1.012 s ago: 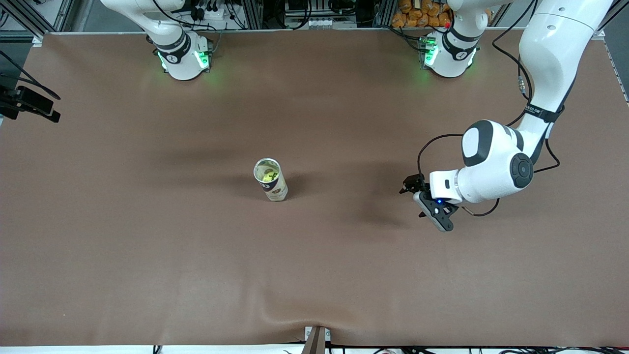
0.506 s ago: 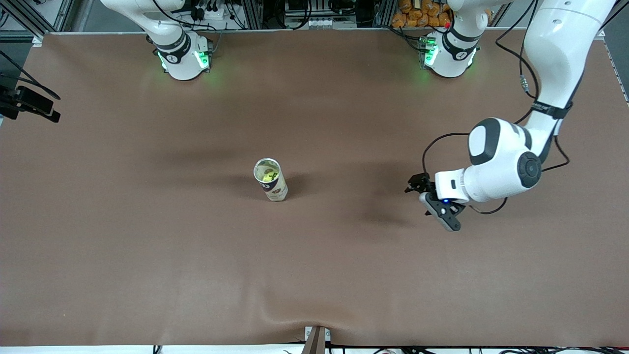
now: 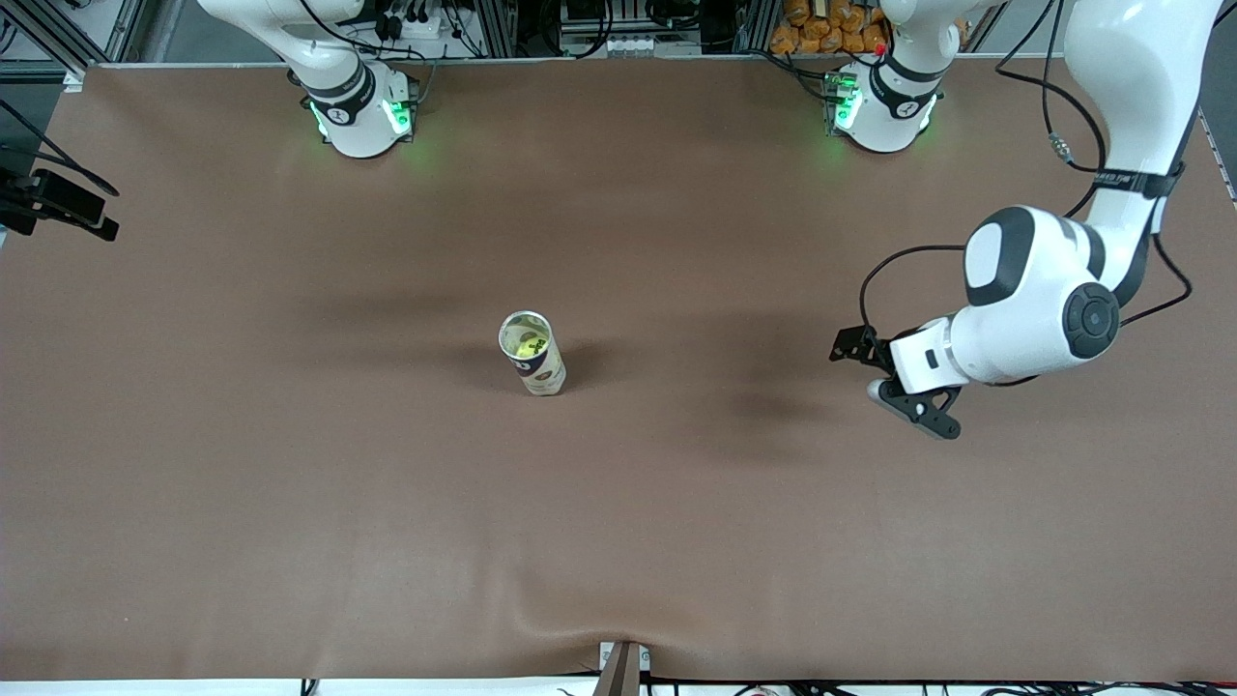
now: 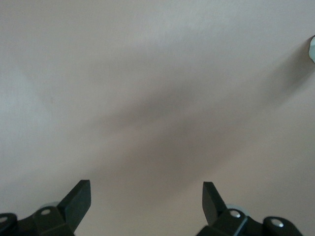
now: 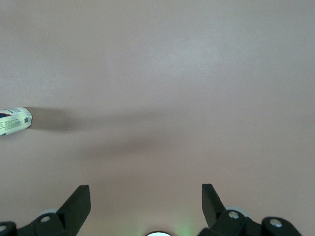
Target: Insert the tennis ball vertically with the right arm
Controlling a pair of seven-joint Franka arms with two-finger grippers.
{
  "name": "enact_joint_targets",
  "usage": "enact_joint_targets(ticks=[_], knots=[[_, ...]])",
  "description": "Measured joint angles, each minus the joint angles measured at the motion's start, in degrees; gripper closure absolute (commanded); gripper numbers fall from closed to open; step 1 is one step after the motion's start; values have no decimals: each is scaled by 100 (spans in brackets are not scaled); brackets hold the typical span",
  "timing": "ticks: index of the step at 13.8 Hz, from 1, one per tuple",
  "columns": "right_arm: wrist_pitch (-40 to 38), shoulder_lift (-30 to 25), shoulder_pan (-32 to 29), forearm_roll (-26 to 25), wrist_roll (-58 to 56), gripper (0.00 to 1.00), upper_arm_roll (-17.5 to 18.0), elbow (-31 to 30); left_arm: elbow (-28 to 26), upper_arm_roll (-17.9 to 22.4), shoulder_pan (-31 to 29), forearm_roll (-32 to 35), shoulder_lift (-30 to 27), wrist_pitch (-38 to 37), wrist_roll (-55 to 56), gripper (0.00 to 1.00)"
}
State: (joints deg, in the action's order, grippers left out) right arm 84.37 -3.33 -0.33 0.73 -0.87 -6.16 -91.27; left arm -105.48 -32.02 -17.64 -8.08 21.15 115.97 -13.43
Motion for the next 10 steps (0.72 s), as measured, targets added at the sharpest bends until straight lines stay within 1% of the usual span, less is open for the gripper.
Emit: enact_joint_targets(ticks=[2, 4, 6, 10], knots=[[0, 0, 0, 0, 0, 0, -1, 1, 6, -6, -54, -54, -329, -603, 400, 0], [1, 0, -1, 0, 0, 0, -3, 3, 8, -6, -196, -84, -701, -1064, 525, 0], [1, 0, -1, 0, 0, 0, -3, 3, 9, -5, -321, -91, -1038, -1348, 539, 0], [1, 0, -1, 0, 0, 0, -3, 5, -2, -21, -335, 22, -1696, -1781, 820, 0]])
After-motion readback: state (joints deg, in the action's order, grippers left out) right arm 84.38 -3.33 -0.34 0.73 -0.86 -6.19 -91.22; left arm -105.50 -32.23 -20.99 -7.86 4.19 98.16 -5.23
